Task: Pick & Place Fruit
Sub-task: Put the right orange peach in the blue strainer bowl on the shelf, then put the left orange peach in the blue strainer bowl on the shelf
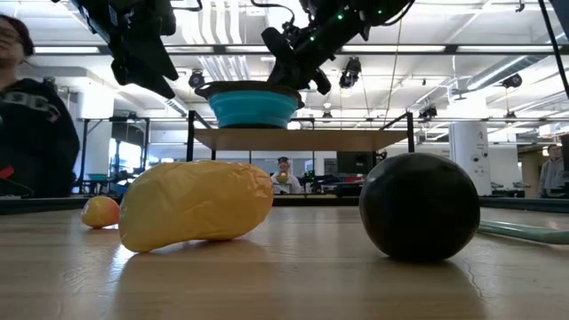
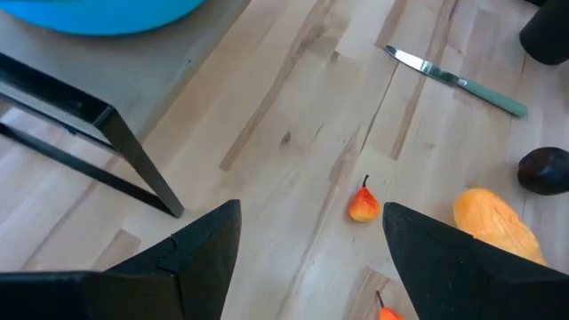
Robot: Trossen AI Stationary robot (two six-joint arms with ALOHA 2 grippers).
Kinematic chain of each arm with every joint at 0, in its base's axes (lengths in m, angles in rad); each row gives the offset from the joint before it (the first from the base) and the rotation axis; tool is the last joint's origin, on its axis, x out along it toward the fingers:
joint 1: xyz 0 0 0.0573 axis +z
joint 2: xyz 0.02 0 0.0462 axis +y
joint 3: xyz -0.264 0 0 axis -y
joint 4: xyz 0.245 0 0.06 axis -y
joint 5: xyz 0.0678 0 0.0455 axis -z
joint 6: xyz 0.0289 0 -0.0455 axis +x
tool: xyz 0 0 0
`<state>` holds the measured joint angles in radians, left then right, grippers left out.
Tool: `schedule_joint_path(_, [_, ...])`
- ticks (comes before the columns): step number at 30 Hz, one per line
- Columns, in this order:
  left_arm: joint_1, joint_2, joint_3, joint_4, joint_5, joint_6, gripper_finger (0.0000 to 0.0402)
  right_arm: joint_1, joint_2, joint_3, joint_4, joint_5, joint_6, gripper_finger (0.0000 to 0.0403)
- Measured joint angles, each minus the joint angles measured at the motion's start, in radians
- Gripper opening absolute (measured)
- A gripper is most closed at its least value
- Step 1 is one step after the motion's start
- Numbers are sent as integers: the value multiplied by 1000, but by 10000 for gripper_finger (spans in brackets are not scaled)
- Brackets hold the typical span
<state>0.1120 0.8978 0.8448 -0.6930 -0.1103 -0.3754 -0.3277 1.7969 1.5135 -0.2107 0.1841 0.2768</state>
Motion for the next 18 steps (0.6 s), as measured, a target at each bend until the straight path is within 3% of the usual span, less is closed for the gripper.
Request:
schedule_joint_path(6, [0,0,0,0,31,-17,280,0,0,0,-21,0,0,105])
schedule_joint_path(18, [-30,0,0,0,72,-26,280,0,-1,4,-19,0,-10,185])
